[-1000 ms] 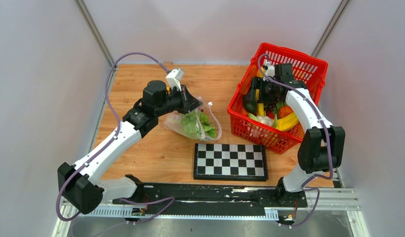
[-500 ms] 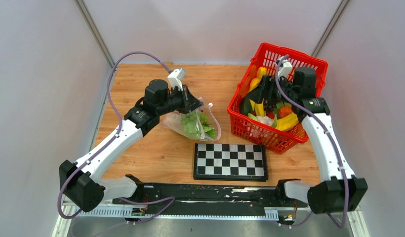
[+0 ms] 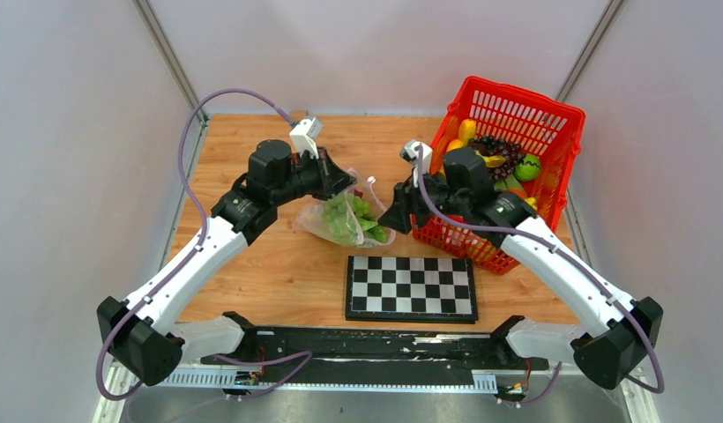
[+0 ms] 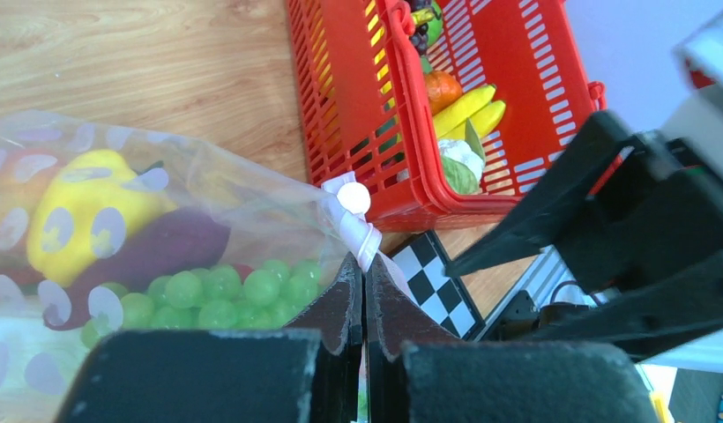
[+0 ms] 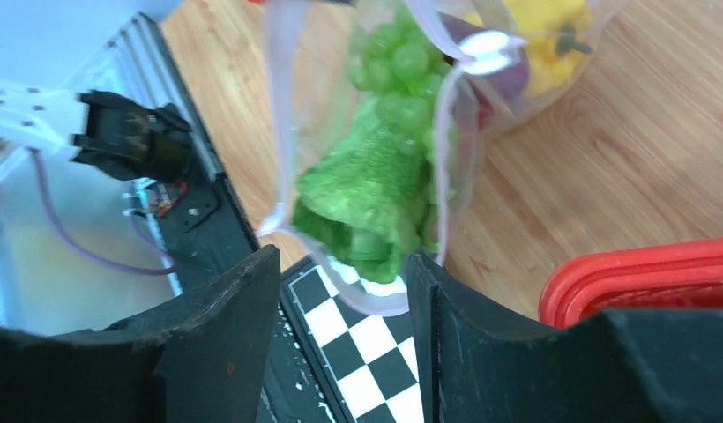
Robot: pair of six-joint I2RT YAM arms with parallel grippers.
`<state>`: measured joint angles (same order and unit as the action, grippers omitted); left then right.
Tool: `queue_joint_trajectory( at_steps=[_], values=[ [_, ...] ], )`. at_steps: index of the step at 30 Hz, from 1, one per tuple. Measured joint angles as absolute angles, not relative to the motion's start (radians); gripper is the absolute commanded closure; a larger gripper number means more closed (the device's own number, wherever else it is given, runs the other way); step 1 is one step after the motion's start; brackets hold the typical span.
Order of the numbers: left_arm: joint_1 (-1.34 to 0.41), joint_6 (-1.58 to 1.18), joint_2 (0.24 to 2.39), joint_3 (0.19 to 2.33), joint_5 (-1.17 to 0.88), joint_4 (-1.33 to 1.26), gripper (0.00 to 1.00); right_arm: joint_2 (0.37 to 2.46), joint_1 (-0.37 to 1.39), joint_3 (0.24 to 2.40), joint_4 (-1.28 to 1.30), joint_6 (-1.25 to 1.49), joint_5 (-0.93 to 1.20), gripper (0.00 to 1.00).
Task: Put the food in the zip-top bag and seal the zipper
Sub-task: Adjust the zipper food storage bag at the center of the board.
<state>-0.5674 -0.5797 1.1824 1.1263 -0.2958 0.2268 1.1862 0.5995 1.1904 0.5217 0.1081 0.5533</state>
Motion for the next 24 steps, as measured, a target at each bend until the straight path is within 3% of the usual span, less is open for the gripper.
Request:
queue_joint_trajectory(
  at_steps=[5, 13, 16, 18, 24],
  values=[
    [-0.567, -0.57, 1.14, 1.144, -0.278, 0.262, 1.0, 1.221, 0.649, 1.158, 0.521, 0.114, 0.379, 0.54],
    [-0.567, -0.569, 1.11, 1.144, -0.267, 0.273, 1.0, 1.224, 0.673, 1.123, 0.503, 0.145, 0.308, 0.66],
    [-0.567, -0.57, 1.11, 1.144, -0.266, 0.273, 1.0, 1.225, 0.679, 1.11, 0.498, 0.157, 0.308, 0.92],
    [-0.567, -0.569, 1.11, 1.144, -0.263, 0.273, 1.0, 1.232, 0.682, 1.11, 0.496, 0.163, 0.307, 1.0],
    [-0.567, -0.514, 1.11, 1.164, -0.222, 0.321, 1.0, 1.244, 0.686, 1.124, 0.478, 0.187, 0.318, 1.0]
  ],
)
